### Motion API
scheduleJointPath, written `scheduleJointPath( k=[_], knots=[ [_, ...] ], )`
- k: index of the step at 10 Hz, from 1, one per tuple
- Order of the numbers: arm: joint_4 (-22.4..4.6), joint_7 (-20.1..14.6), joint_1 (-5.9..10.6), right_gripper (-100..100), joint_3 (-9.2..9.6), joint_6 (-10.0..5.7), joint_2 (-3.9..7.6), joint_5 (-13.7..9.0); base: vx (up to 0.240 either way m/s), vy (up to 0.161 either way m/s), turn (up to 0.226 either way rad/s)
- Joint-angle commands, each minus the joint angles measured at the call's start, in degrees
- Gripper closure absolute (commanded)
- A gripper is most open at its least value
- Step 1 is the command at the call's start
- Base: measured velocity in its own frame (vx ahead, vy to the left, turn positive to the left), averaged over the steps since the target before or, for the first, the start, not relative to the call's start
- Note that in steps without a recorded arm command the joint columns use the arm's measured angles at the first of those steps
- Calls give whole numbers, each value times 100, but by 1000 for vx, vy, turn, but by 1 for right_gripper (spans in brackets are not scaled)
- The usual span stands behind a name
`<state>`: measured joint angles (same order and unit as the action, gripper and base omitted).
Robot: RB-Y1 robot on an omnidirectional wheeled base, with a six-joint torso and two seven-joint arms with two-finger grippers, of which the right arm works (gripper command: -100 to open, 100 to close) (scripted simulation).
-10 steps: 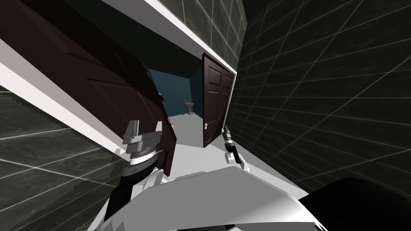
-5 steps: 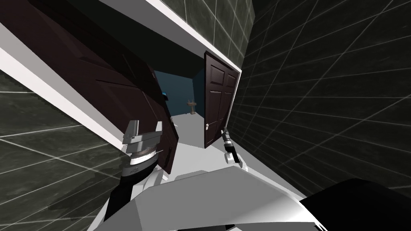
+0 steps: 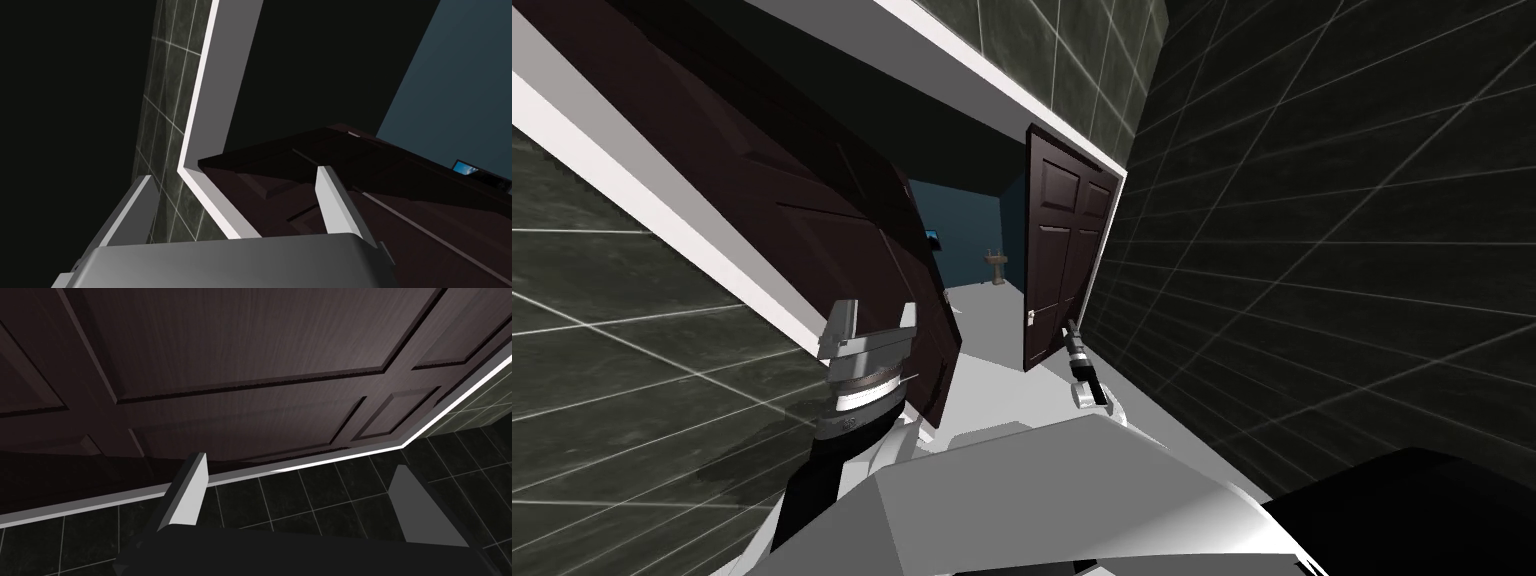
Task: Push the door open
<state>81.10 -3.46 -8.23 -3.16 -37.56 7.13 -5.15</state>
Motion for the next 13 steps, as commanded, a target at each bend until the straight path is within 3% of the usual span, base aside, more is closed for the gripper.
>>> scheduleJointPath(
  k=[1, 2, 8, 9, 11, 12, 13],
  knots=[
    [-286, 3, 138, -100, 0, -64, 16, -24, 25, -75, 219],
    [-382, 3, 138, -100, 0, -64, 16, -24, 16, -63, 76],
    [-1536, -26, 567, -100, -9, -315, 117, -116, 21, -77, 164],
    [-1585, -26, 567, -100, -9, -315, 117, -116, 17, -62, 75],
    [-2010, -36, 727, -100, -13, -410, 154, -150, 14, -60, 165],
    [-2036, -36, 727, -100, -13, -410, 154, -150, 12, -58, 67],
    [-2261, -41, 807, -100, -15, -457, 172, -167, 9, -55, 120]
  ],
)
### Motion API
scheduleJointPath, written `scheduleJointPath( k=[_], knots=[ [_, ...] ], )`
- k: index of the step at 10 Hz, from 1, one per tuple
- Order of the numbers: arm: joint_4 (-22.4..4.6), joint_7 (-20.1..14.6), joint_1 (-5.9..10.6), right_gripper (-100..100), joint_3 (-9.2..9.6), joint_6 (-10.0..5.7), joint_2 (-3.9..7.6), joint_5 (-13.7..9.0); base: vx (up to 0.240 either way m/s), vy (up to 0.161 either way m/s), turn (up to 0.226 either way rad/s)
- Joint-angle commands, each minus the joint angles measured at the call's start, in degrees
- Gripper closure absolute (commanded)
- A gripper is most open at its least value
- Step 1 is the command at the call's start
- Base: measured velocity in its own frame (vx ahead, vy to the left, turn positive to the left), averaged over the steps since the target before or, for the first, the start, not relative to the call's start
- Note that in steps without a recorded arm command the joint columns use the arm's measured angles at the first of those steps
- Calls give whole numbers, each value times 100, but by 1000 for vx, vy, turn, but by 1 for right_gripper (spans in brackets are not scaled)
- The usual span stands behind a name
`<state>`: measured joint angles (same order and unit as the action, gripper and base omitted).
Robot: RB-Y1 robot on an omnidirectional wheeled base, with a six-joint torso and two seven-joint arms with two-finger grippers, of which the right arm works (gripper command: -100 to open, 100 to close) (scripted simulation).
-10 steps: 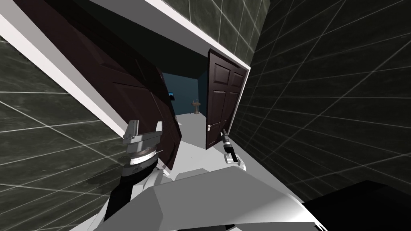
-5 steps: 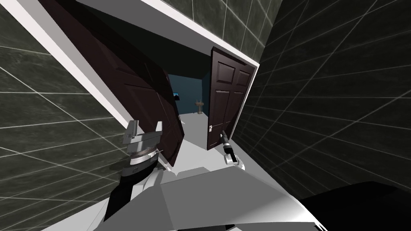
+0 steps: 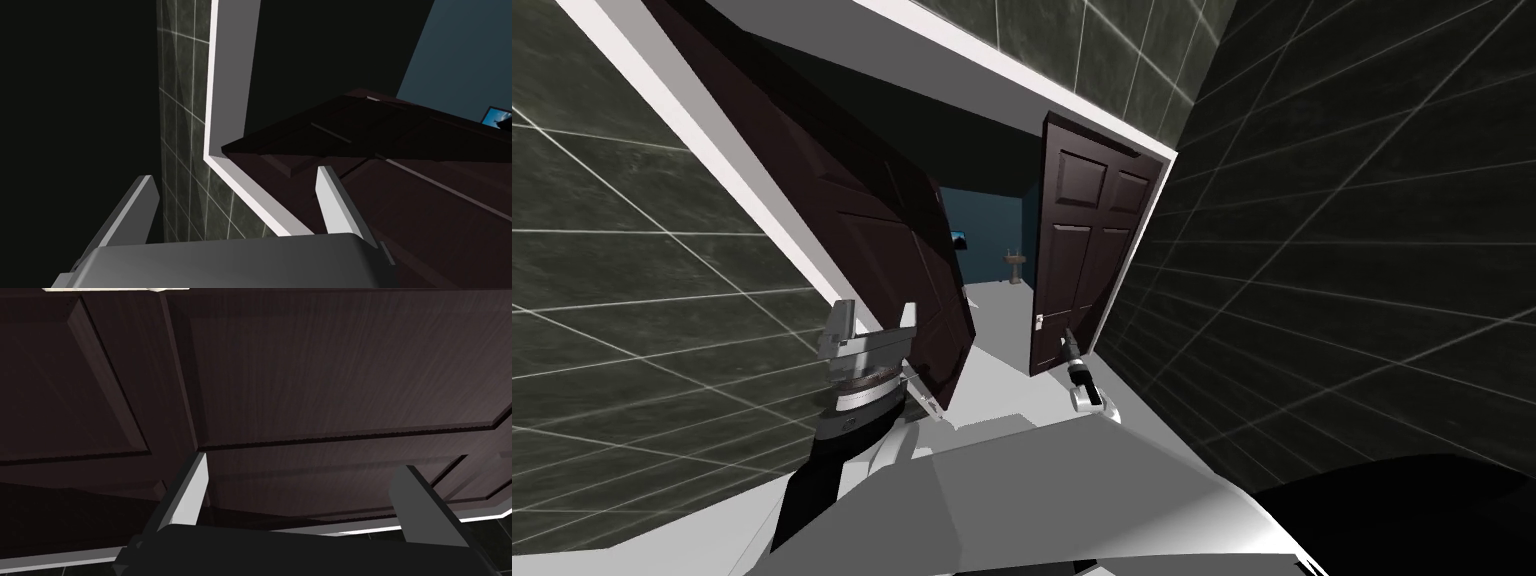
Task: Push the door open
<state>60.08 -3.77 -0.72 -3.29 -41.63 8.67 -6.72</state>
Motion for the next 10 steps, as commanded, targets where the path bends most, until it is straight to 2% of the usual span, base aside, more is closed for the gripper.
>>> scheduleJointPath(
  k=[1, 4, 5, 6, 10],
  knots=[
    [-159, -11, 56, -100, -2, -49, 18, -11, 8, -45, 66],
    [-765, -26, 279, -100, -7, -181, 67, -58, 13, -67, 191],
    [-929, -30, 352, -100, -9, -223, 83, -74, 5, -85, 217],
    [-990, -30, 352, -100, -9, -223, 83, -74, 6, -63, 53],
    [-1706, -47, 607, -100, -14, -373, 138, -129, 4, -68, 192]
  ],
)
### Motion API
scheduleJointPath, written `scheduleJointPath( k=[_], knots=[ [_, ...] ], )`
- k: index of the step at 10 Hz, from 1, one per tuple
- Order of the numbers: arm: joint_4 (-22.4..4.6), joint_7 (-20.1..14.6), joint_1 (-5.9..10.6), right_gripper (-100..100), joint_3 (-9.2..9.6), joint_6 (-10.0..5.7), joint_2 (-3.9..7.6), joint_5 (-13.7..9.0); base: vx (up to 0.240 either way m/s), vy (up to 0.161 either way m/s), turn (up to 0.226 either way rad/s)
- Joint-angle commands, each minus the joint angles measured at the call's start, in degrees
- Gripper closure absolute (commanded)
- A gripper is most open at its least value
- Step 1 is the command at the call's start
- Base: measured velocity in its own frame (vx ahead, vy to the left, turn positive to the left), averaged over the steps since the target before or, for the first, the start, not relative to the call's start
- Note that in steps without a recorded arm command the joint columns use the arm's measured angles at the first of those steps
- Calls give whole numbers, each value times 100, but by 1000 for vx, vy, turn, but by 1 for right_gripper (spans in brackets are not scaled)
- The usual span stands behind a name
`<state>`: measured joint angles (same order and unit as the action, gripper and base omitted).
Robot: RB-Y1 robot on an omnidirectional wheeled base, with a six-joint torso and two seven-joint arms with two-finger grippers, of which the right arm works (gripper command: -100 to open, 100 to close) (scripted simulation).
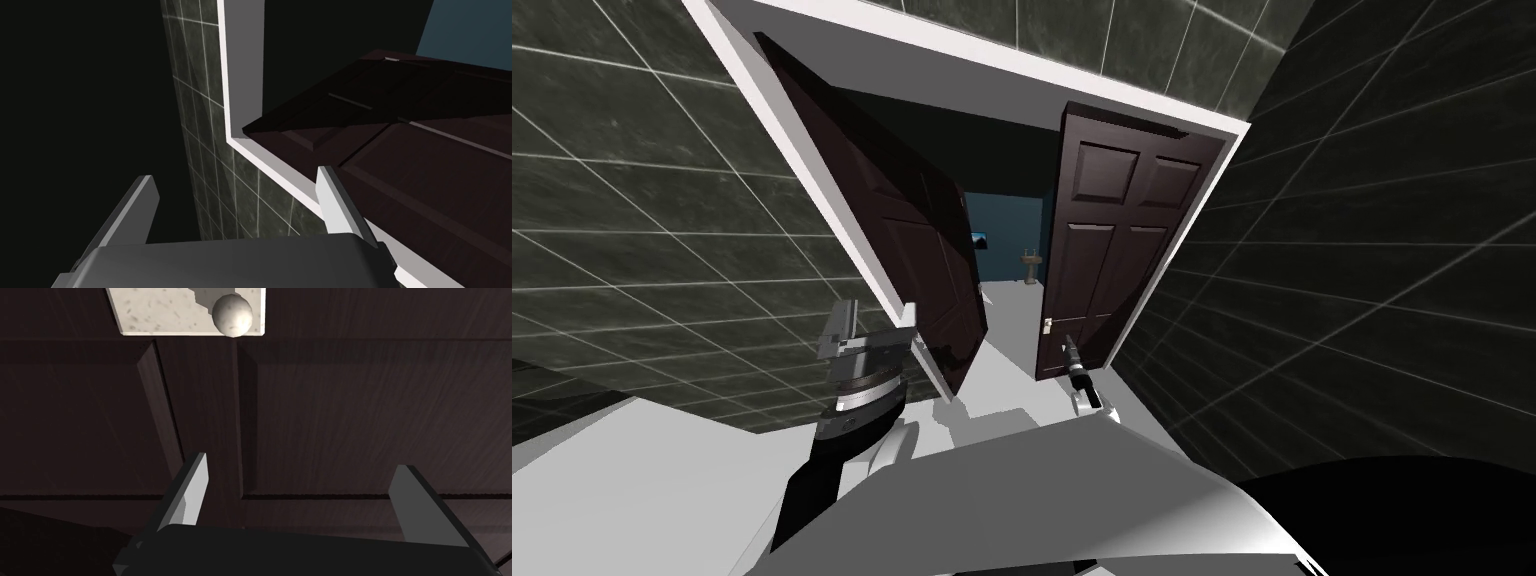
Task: Push the door open
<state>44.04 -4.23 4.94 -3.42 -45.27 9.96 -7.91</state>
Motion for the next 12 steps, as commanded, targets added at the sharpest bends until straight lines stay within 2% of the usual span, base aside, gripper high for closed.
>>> scheduleJointPath(
  k=[1, 4, 9, 12],
  knots=[
    [-252, -5, 94, -100, -3, -40, 20, -21, 6, -76, 184],
    [-669, -15, 243, -100, -7, -127, 51, -53, -3, -64, 190],
    [-1144, -26, 412, -100, -10, -227, 85, -89, -5, -42, 156],
    [-1113, -15, 383, -100, -28, -245, 77, -95, 102, -11, 25]
  ],
)
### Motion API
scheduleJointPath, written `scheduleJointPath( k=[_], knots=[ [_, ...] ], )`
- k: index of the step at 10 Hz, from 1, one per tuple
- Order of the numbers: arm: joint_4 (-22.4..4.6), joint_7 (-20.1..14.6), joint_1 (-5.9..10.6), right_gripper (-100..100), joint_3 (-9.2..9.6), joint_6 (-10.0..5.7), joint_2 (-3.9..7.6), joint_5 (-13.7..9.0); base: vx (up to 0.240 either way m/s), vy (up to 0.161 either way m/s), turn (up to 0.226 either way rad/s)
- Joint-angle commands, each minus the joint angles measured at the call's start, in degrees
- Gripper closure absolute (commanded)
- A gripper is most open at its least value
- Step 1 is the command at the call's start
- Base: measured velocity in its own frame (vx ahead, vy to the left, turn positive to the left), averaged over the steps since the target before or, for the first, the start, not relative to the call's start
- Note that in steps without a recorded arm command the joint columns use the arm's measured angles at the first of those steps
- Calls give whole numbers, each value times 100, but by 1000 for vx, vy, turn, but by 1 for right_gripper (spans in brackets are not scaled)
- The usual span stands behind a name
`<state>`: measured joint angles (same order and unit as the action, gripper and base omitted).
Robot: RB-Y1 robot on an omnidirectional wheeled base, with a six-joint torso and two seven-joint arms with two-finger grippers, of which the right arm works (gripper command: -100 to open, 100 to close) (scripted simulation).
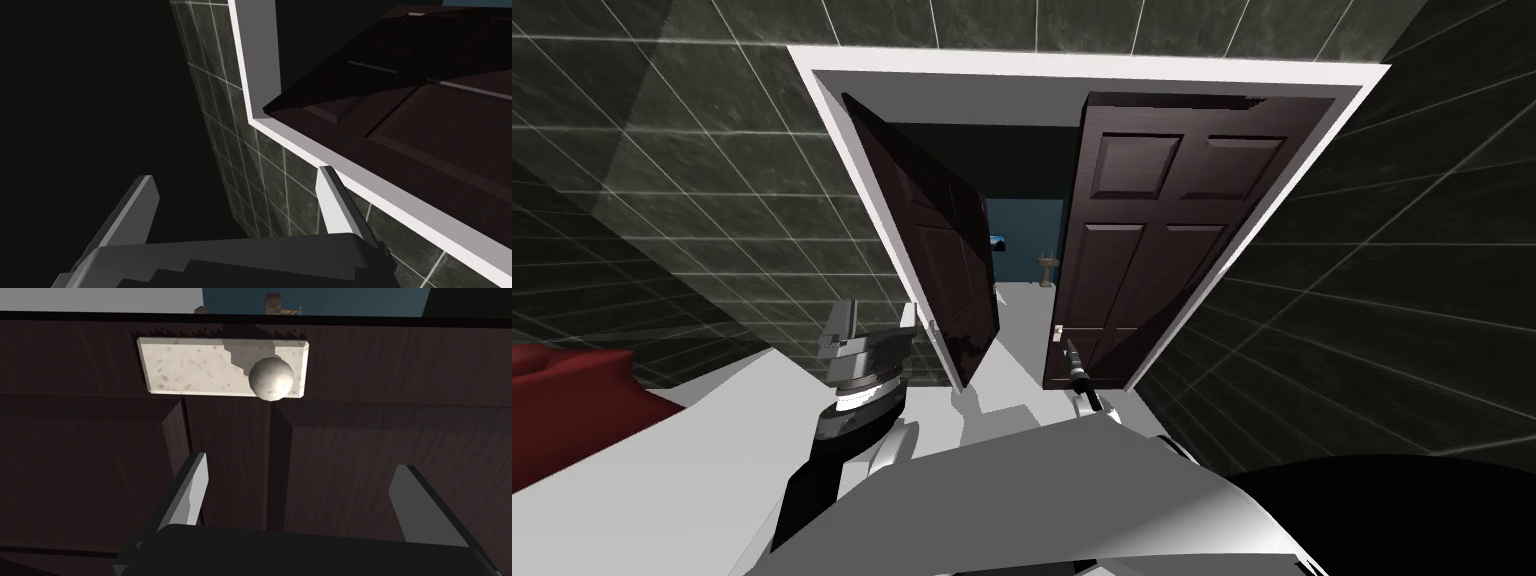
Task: Push the door open
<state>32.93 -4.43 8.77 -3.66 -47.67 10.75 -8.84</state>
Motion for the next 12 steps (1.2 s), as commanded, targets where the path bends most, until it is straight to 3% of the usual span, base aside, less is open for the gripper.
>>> scheduleJointPath(
  k=[1, 8, 9, 12],
  knots=[
    [-12, 14, -2, -100, -14, -17, -9, -8, 208, -59, 27],
    [-72, 65, -15, -100, -71, -84, -44, -38, 170, -35, 23],
    [-72, 65, -15, 100, -71, -84, -44, -38, -16, 8, 2],
    [-72, 65, -15, 100, -71, -84, -44, -38, -17, 3, 2]
  ],
)
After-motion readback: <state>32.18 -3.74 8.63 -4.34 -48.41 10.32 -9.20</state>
